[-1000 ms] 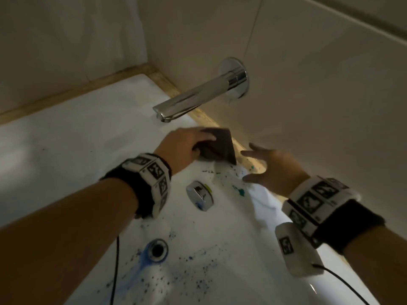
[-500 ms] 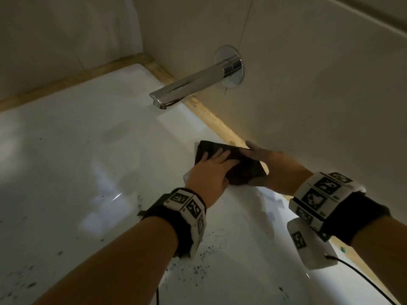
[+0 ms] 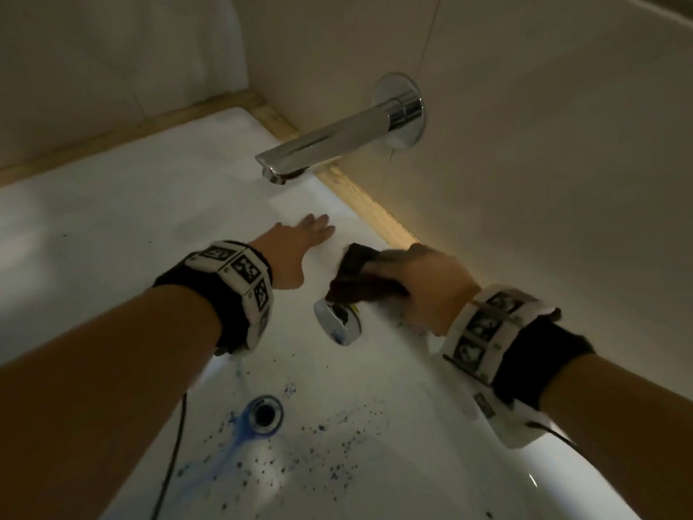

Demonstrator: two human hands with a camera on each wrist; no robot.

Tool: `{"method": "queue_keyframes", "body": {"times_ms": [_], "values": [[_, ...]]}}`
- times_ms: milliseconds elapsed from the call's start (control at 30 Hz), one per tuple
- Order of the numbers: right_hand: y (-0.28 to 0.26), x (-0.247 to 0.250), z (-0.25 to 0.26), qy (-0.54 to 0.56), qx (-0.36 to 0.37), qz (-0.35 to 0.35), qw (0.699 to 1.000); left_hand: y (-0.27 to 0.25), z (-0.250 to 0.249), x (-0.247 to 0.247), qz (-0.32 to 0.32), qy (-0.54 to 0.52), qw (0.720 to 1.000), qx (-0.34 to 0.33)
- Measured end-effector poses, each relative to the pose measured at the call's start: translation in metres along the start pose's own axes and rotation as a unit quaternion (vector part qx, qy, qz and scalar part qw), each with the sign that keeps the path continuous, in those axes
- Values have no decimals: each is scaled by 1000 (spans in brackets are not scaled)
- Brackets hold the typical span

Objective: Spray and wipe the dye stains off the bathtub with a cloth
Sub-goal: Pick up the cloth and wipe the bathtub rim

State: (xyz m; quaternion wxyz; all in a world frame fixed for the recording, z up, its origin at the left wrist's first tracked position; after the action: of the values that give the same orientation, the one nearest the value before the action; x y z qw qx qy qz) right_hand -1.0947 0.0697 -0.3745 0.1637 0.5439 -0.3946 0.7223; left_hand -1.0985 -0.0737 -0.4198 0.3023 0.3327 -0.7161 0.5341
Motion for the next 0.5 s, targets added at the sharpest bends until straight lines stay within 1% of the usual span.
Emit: {"method": "queue_keyframes", "body": {"times_ms": [67, 100, 133, 167, 200, 233, 267, 300, 333, 400, 500], "values": [[8, 30, -23, 95, -70, -93, 989, 2, 1, 2, -27, -38, 999, -5], [13, 41, -37, 119, -105, -124, 980, 3, 2, 4, -34, -47, 998, -6], [22, 44, -47, 134, -125, -126, 975, 4, 5, 5, -37, -51, 998, -8], [32, 41, -51, 158, -133, -103, 973, 6, 7, 6, -36, -54, 998, -12], [41, 30, -49, 176, -131, -60, 974, 7, 9, 7, -40, -57, 997, -16], [48, 15, -42, 166, -121, -11, 979, 8, 11, 8, -45, -57, 997, -17], [52, -2, -35, 125, -115, 29, 985, 9, 12, 9, -52, -54, 997, -17], [51, -12, -27, 69, -111, 49, 990, 10, 13, 10, -55, -50, 997, -18], [46, -18, -22, 16, -105, 44, 993, 10, 12, 9, -54, -46, 997, -18], [29, -17, -12, -39, -70, 21, 997, 10, 9, 8, -52, -31, 998, -10], [7, -19, 3, -78, 2, 45, 996, 11, 7, 8, -37, -17, 999, 6]]}}
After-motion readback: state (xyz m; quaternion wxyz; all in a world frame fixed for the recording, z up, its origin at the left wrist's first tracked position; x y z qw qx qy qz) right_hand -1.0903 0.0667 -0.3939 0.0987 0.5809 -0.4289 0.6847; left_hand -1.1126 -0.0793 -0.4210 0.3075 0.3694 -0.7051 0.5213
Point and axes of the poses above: each hand's wrist, its own y-axis towards the middle knuckle, its own x-axis out of the back of the hand, z = x × y, the point moved 7 cm from there along y, towards the middle knuckle, and after that the axes turned 4 degrees about z, right-handed, at the moved point
